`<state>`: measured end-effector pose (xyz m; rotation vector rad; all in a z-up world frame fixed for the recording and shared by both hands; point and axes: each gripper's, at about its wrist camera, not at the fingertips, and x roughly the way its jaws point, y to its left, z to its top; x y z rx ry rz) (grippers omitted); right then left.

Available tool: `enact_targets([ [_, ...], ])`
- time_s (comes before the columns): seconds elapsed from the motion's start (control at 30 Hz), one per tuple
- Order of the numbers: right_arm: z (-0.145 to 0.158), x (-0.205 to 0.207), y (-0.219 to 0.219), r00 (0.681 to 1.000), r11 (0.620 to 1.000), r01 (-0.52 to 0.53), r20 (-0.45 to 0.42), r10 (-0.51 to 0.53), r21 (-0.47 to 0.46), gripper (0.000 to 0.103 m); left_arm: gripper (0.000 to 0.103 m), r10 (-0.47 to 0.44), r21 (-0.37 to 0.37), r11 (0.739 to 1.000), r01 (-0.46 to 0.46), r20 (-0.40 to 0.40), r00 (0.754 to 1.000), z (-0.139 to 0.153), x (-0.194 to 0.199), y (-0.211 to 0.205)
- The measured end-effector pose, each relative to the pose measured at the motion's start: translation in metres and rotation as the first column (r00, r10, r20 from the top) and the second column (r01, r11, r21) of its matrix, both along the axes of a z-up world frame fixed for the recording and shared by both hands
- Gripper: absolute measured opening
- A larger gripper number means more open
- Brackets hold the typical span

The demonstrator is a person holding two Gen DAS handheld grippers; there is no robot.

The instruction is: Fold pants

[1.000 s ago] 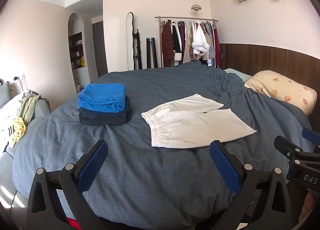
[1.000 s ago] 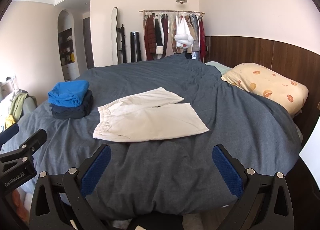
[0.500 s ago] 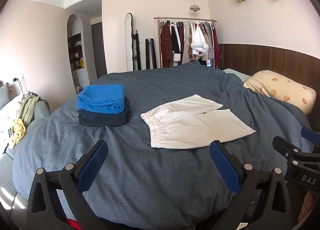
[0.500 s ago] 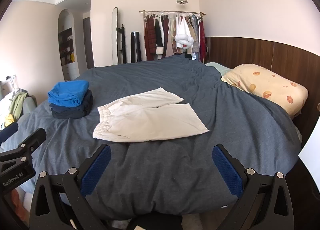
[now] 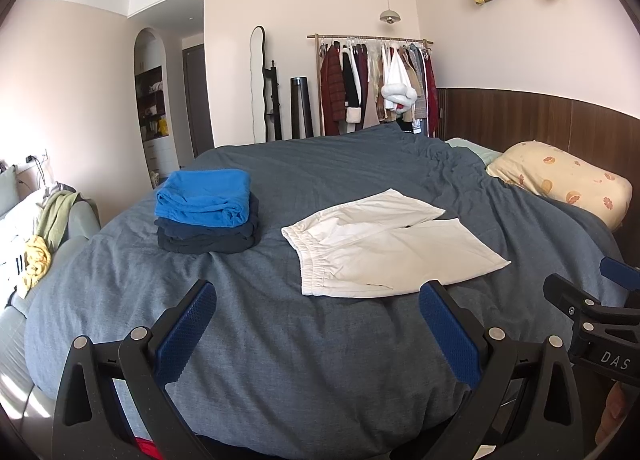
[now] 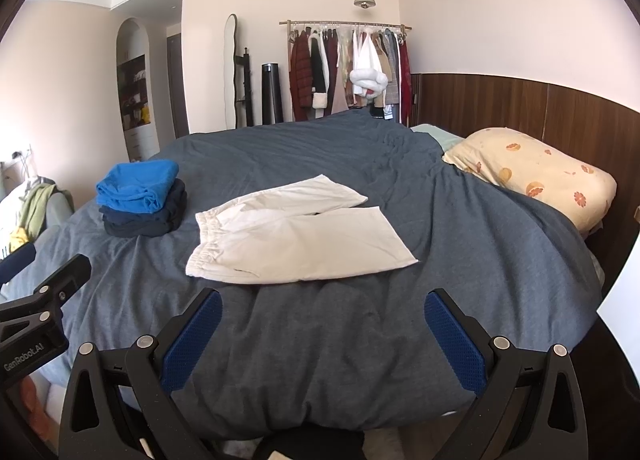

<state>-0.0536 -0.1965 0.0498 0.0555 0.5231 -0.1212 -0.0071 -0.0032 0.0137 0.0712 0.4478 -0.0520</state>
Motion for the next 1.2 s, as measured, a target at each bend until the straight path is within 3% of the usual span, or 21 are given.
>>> enact_targets([
  [0.87, -0.007, 0.007, 0.009, 0.999, 0.998, -0.049, -0.005, 0.049, -0.049, 0.102, 0.103, 0.030, 0.016, 0.999, -0.029, -0.027, 0.999, -0.009, 0.006, 0.005],
  [1.2, -0.036, 0.050, 0.025, 0.997, 0.981, -0.068, -0.037, 0.062, -0.180, 0.102, 0.103, 0.002, 0.096, 0.995, 0.003, -0.044, 0.999, -0.044, 0.052, 0.005],
])
